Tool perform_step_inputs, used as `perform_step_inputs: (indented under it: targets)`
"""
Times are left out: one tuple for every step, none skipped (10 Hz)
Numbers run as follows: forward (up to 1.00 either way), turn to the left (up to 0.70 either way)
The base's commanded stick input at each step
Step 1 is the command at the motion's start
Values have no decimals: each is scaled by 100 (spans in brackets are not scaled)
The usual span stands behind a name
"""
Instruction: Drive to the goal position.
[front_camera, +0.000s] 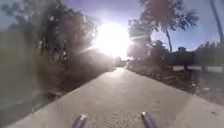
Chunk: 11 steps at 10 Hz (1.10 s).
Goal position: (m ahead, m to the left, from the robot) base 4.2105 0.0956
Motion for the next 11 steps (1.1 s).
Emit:
perform_step_inputs:
  targets:
    - [95, 0]
    - [95, 0]
    - [95, 0]
    - [95, 0]
    - [95, 0]
    - [95, 0]
    - [95, 0]
    - [95, 0]
    - [95, 0]
    - [95, -5]
    - [95, -16]
